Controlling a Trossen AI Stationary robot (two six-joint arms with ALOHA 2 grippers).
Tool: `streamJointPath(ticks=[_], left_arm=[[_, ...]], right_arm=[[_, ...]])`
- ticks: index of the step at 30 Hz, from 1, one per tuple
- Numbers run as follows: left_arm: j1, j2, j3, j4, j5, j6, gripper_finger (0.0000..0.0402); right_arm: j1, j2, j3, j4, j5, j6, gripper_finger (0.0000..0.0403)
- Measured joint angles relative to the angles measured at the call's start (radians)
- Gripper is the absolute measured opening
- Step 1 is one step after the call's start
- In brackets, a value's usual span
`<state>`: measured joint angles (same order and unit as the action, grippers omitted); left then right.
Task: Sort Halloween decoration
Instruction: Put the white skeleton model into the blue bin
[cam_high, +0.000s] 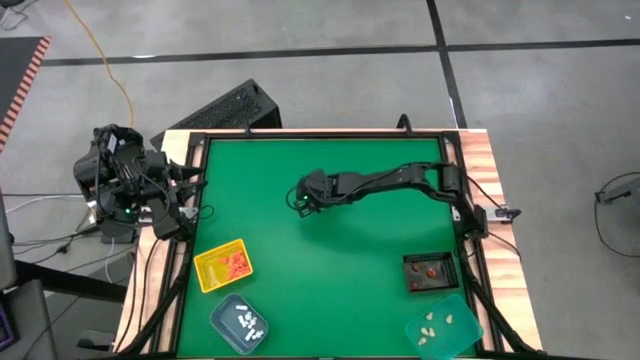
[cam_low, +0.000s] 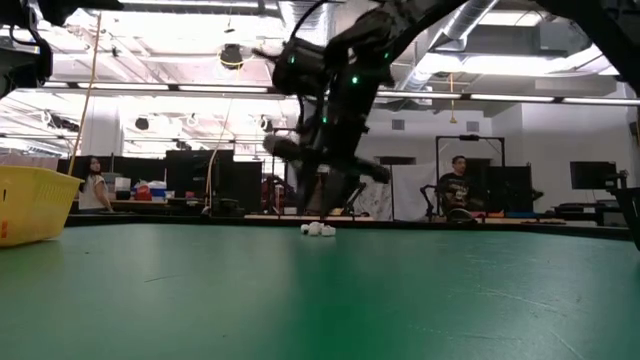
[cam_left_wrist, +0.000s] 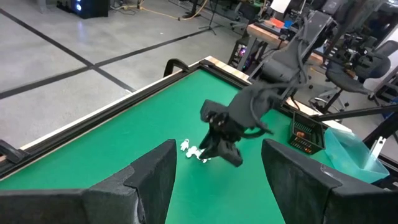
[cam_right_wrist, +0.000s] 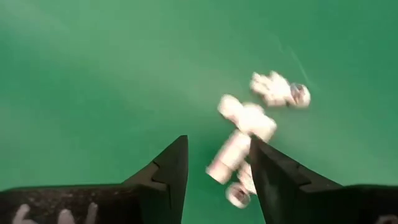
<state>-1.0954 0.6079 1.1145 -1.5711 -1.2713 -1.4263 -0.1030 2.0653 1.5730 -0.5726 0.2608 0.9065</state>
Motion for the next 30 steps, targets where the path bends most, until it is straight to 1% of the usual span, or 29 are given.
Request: streamJointPath(ticks=[2,3,11,14,21,24,30], left_arm=[[0.0,0.0,0.0,0.0,0.001,-0.003,0.0226],[0.0,0.0,0.0,0.0,0.002,-0.004,0.0226],[0.0,0.0,0.0,0.0,0.011,-0.022,0.0226],[0.0,0.0,0.0,0.0,0.011,-0.022,0.0226],[0.0,0.0,0.0,0.0,0.01,-0.019,0.0226],[0.0,0.0,0.0,0.0,0.01,-0.019,0.0226],[0.0,0.0,0.0,0.0,0.011,-0.023,0.0226]], right_arm=[[0.009,0.035,0.008,0.025,0.001,0.007,0.0165],[0.012,0.039,0.008,0.02,0.01,0.008,0.0165],[0.017,0.065,0.01,-0.005,-0.033,0.04,0.0158],[0.018,0.065,0.01,-0.014,-0.022,0.052,0.0136],[0.017,0.066,0.01,-0.024,-0.024,0.055,0.0046],[0.017,0.065,0.01,-0.025,-0.025,0.055,0.0013],[0.022,0.066,0.046,-0.037,-0.036,0.041,0.0009]])
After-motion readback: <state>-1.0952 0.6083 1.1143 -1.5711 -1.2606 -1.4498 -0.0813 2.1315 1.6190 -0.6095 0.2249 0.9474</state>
